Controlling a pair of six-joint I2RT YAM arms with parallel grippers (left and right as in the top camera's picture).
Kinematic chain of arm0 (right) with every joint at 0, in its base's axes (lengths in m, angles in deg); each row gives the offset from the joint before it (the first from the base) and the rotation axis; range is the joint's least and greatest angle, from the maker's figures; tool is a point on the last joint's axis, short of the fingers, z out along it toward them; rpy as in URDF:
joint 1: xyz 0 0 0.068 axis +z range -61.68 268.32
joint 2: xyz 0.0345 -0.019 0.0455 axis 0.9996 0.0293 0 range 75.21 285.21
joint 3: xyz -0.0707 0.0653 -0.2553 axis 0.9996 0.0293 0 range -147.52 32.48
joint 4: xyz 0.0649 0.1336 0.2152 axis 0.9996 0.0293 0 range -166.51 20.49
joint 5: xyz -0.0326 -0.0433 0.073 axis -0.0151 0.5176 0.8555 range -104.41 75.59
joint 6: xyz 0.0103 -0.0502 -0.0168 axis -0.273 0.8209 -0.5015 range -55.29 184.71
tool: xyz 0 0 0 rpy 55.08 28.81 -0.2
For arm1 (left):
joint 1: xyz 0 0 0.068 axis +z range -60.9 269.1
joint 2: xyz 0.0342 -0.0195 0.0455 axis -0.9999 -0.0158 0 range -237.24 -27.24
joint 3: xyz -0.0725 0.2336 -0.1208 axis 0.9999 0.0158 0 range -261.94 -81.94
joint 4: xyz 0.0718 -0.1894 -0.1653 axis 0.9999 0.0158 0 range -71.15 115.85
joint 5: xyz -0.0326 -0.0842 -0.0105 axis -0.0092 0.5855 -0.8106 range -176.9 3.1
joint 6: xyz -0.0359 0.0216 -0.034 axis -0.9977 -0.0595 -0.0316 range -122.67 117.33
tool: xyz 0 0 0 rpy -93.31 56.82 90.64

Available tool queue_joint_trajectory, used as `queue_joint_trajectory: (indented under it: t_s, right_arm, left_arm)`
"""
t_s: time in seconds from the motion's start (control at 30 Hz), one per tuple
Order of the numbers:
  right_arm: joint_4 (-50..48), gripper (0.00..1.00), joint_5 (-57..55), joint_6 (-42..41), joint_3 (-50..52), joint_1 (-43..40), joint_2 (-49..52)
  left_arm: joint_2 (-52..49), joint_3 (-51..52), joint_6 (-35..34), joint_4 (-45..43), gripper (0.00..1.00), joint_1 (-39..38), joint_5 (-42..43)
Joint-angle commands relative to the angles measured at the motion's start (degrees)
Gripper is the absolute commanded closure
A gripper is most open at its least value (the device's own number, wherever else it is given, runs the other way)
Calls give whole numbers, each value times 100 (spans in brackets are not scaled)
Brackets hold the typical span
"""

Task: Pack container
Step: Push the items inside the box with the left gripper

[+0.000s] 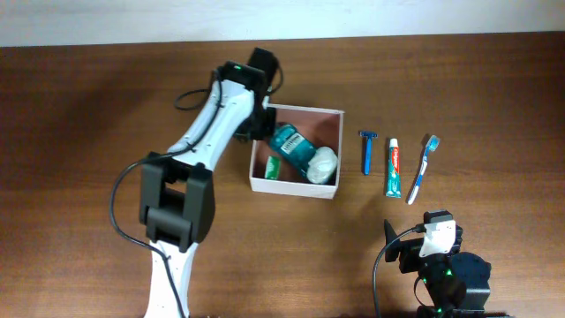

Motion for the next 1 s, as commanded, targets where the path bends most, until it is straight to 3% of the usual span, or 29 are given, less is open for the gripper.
queue_joint_trajectory:
  t_s: [0.0, 0.1, 0.2, 0.43, 0.63, 0.9, 0.97]
  right_arm:
    - [0, 1, 50, -46, 37, -44, -44]
    - [0, 1, 50, -46, 37, -44, -44]
    - [2, 1, 48, -46, 37, -44, -44]
    - [2, 1, 48, -46, 37, -44, -44]
    - [0, 1, 48, -46, 37, -44, -44]
    - [2, 1, 48, -46, 37, -44, -44]
    - [2, 1, 48, -46, 37, -44, -44]
  left_arm:
    - [-2, -61, -219, 24, 87, 221, -282]
    - [-2, -61, -219, 48, 85, 254, -278]
    - [2, -61, -249, 160, 73, 251, -278]
    - [2, -61, -1008, 199, 69, 258, -278]
    - [2, -61, -1875, 306, 69, 258, -275]
    - [2, -59, -2105, 332, 70, 345, -387]
    - [2, -59, -2430, 400, 80, 404, -308]
